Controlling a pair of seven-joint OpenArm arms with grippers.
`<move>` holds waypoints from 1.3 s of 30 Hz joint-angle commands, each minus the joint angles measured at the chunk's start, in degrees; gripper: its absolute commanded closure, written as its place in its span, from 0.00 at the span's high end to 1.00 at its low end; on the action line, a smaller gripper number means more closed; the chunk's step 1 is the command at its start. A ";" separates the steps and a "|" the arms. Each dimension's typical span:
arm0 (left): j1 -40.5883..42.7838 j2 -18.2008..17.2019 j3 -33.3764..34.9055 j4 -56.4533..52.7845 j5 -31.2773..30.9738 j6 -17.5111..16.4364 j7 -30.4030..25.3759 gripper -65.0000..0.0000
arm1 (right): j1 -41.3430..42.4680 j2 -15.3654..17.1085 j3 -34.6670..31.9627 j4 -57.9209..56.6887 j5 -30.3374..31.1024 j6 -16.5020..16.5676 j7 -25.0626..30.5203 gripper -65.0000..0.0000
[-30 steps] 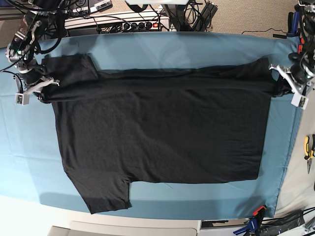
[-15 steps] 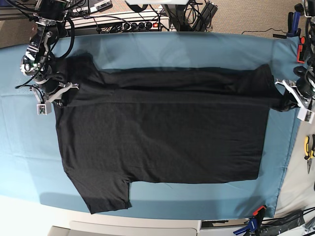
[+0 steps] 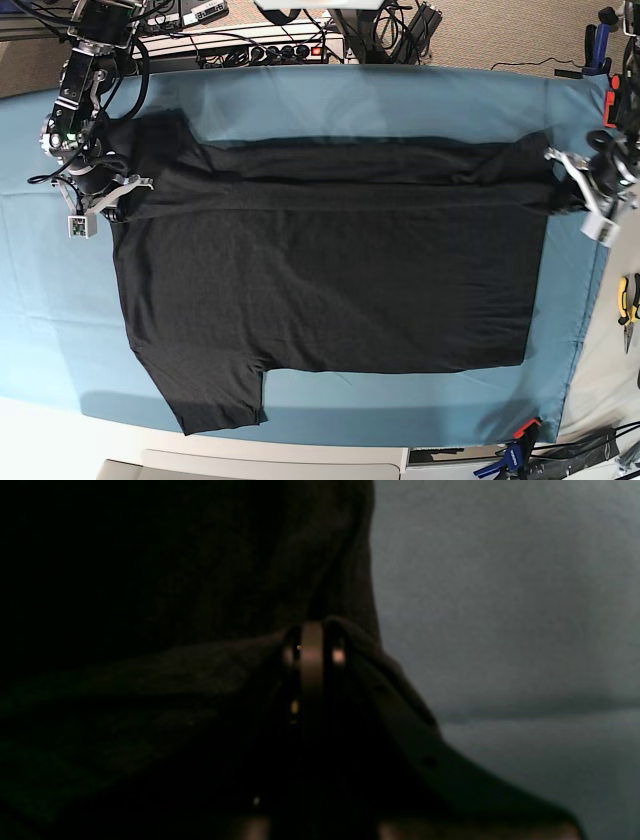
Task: Fold the T-shirt properly
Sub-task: 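Smooth the folded edge and open both grippers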
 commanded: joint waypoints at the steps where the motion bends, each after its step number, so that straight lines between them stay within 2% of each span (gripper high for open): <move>1: -1.79 -1.68 0.85 0.76 0.37 0.09 -1.27 0.00 | 0.79 1.01 0.39 0.92 0.35 -0.15 1.62 0.00; 5: -5.86 -2.05 6.12 0.72 2.73 2.60 -1.31 0.00 | 0.79 1.01 0.39 0.92 0.35 -0.15 1.42 0.00; 15: -11.93 -3.48 11.87 0.66 4.24 2.58 -1.62 0.00 | 0.79 1.01 0.39 0.92 0.33 -0.15 1.42 0.00; 24: -12.46 -8.41 12.50 0.66 3.41 3.02 -3.67 0.00 | 0.81 1.01 0.39 0.92 0.37 -0.17 1.53 0.00; 39: -13.00 -8.41 12.52 0.66 2.36 2.95 -5.33 0.00 | 0.79 1.01 0.39 0.92 0.39 -0.15 1.70 0.00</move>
